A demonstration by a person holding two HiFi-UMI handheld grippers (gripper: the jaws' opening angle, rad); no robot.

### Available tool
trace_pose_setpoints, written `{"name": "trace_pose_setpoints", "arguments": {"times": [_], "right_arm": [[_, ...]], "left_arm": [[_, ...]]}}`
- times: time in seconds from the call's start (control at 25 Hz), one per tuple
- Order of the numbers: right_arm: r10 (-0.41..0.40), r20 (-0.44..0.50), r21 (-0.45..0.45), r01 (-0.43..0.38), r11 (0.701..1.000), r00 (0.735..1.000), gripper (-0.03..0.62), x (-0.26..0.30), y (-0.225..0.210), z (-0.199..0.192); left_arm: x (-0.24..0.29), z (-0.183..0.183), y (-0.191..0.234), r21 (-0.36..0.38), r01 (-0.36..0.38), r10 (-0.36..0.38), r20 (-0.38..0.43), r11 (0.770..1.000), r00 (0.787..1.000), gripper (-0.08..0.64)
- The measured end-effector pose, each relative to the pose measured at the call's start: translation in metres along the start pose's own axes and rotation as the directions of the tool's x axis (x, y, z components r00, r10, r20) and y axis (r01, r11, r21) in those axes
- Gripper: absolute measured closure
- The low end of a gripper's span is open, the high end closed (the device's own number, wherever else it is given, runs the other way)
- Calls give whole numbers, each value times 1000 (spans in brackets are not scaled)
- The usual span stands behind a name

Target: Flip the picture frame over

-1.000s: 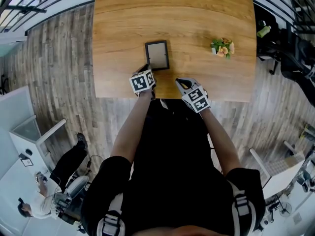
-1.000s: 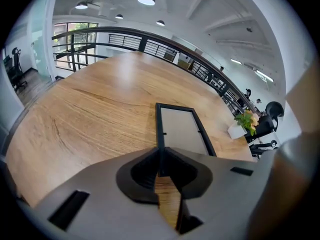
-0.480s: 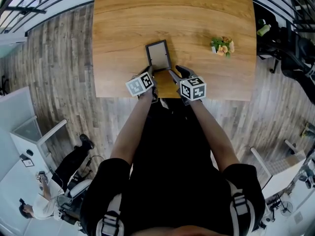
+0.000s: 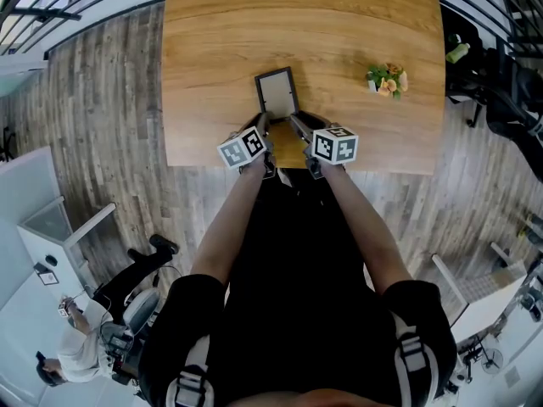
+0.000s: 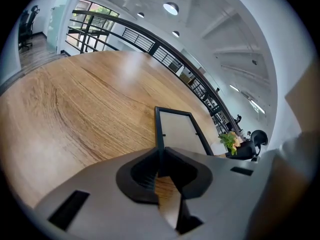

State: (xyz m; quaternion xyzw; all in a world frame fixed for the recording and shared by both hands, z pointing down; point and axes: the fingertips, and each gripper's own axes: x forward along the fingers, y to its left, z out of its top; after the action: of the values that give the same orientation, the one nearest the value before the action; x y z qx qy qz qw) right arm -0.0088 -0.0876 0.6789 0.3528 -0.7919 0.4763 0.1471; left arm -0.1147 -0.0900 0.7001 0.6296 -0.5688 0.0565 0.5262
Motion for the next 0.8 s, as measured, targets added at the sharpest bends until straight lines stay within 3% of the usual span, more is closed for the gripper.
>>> {"name": "trace_pose_setpoints", "arguments": {"times": [0.48, 0.68, 0.8], "right_arm": [[65, 38, 158, -70, 985, 997, 480, -3, -1, -4], [115, 73, 247, -130, 960, 991, 495, -9, 0, -2], [122, 89, 230, -140, 963, 989, 504, -13, 2, -1]], "left_arm": [[0, -1, -5, 38, 52, -53, 23, 998, 998, 506], [1, -6, -12, 63, 94, -95, 16, 994, 995, 506], [3, -8, -14, 77, 100, -101, 9, 992, 995, 505]]}}
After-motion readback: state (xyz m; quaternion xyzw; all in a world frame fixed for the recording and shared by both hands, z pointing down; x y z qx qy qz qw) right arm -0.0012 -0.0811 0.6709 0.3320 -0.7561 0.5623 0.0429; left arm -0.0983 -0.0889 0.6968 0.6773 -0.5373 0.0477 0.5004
